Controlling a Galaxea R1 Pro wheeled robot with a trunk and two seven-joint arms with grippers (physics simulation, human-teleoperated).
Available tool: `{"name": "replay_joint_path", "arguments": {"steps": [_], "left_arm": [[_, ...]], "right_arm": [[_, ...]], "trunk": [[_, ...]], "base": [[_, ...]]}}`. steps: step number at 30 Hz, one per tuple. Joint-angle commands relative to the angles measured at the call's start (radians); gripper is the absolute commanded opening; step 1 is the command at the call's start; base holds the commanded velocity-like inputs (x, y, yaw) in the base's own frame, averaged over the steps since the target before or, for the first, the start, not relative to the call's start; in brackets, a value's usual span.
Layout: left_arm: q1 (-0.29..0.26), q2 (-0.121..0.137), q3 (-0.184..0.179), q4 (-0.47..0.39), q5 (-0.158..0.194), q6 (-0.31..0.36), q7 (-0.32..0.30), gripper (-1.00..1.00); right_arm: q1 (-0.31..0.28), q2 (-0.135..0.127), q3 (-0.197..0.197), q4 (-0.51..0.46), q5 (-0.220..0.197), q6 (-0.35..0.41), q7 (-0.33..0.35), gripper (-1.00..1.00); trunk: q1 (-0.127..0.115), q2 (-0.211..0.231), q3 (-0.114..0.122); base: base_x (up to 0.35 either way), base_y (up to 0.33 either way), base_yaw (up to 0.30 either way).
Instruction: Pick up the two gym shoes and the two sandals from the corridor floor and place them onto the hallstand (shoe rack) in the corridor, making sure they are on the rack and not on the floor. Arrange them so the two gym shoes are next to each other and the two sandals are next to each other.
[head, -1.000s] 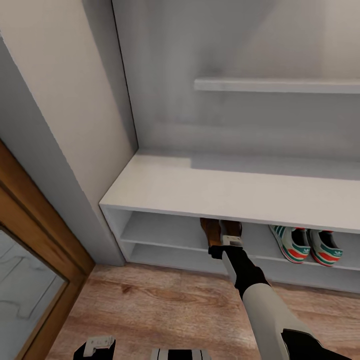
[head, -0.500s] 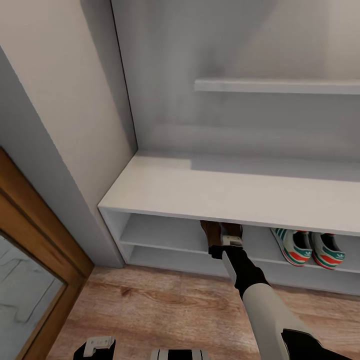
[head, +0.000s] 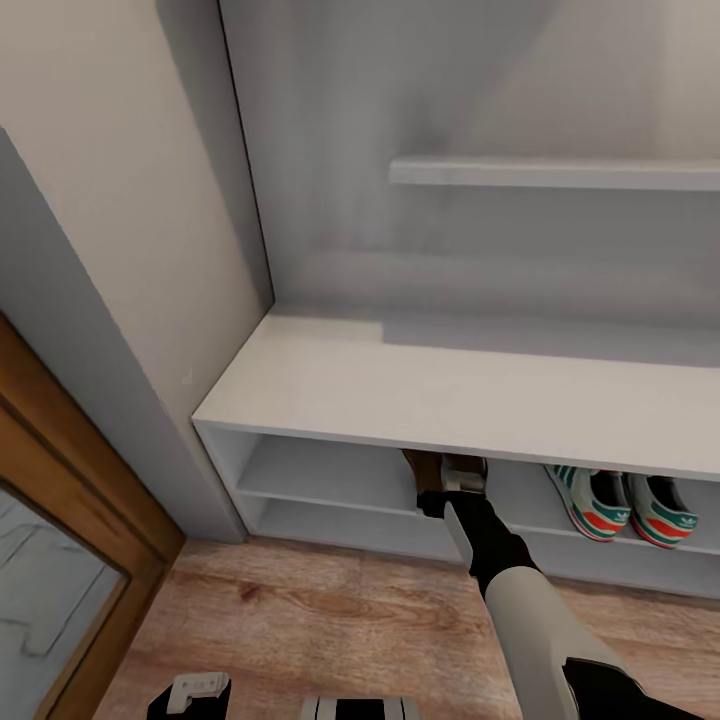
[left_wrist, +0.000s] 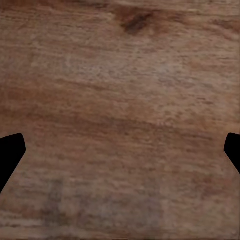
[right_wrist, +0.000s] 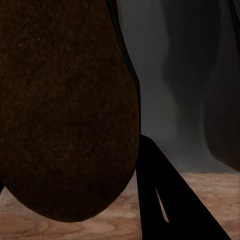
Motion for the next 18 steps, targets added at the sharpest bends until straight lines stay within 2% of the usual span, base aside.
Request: {"name": "replay_joint_path", "arguments": {"steps": [1,13,14,18], "left_arm": [[-0.001,-0.001,0.009,0.001,-0.007,-0.004,-0.007,1.00],[-0.001,-0.001,0.008,0.001,-0.007,-0.004,-0.007,1.00],[-0.001,-0.001,0.008,0.001,-0.007,-0.004,-0.007,1.00],[-0.001,-0.001,0.009,0.001,-0.007,-0.004,-0.007,1.00]], "right_arm": [[0.000,0.001,-0.005,-0.002,0.007,0.006,0.001,-1.00],[0.000,0.001,-0.005,-0.002,0.007,0.006,0.001,-1.00],[0.000,0.001,-0.005,-0.002,0.007,0.006,0.001,1.00],[0.000,0.001,-0.005,-0.002,0.007,0.006,0.001,1.00]], "trunk": [[0.000,0.000,-0.001],[0.000,0.000,-0.001],[0.000,0.000,-0.001],[0.000,0.000,-0.001]], "base": [[0.115,0.000,0.000],[0.032,0.000,0.000],[0.000,0.000,0.000],[0.000,0.000,0.000]]}}
